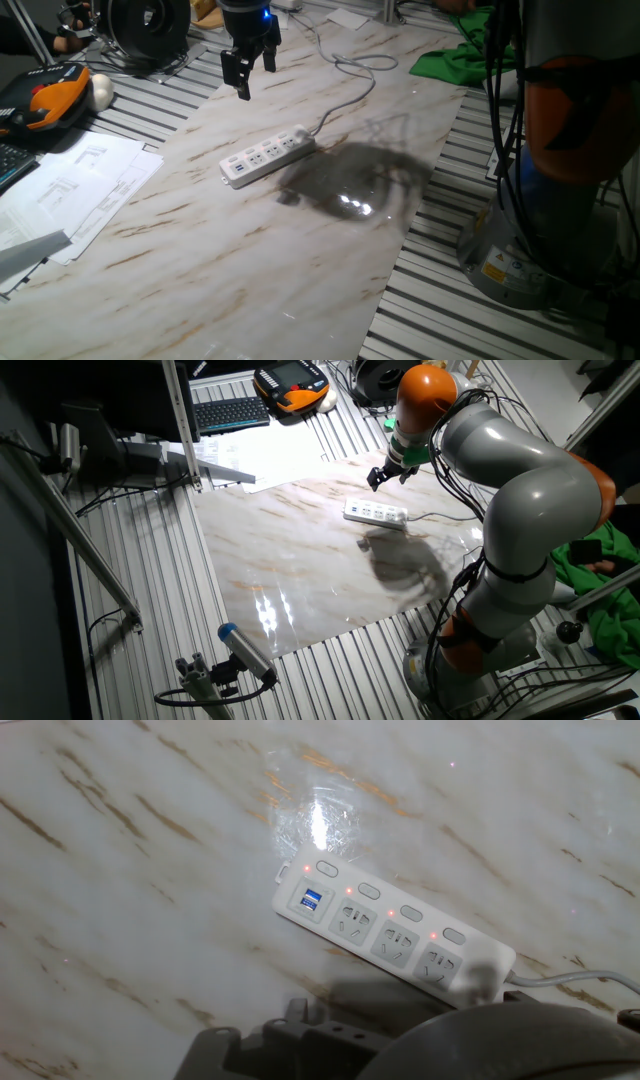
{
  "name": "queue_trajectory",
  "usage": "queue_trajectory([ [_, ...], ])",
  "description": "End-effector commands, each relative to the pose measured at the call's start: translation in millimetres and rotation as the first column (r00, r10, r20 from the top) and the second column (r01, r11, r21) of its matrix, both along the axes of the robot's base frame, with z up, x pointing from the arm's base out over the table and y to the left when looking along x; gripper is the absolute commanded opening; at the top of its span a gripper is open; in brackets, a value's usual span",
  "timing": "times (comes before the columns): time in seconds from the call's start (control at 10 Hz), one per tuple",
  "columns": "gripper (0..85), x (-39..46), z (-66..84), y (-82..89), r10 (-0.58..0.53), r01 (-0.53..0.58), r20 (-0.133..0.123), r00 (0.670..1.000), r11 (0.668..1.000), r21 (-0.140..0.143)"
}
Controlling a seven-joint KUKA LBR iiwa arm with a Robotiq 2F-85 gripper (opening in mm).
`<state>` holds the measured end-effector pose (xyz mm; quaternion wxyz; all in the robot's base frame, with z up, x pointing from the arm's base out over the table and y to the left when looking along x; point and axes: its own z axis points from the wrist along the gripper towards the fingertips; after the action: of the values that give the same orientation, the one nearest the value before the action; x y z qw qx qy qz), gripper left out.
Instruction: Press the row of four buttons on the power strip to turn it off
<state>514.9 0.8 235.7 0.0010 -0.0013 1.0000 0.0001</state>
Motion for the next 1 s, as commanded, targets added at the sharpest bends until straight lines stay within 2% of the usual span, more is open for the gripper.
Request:
queue_trajectory([
  [0.0, 0.0, 0.1, 0.3, -0.1, 0.32, -0.347, -0.264, 0.91, 0.936, -0.064],
  [0.7, 0.0, 0.2, 0.4, -0.3, 0.277, -0.306, -0.261, 0.925, 0.949, -0.079],
  [0.9, 0.0, 0.1, 0.4, -0.7, 0.25, -0.279, -0.243, 0.937, 0.956, -0.091],
])
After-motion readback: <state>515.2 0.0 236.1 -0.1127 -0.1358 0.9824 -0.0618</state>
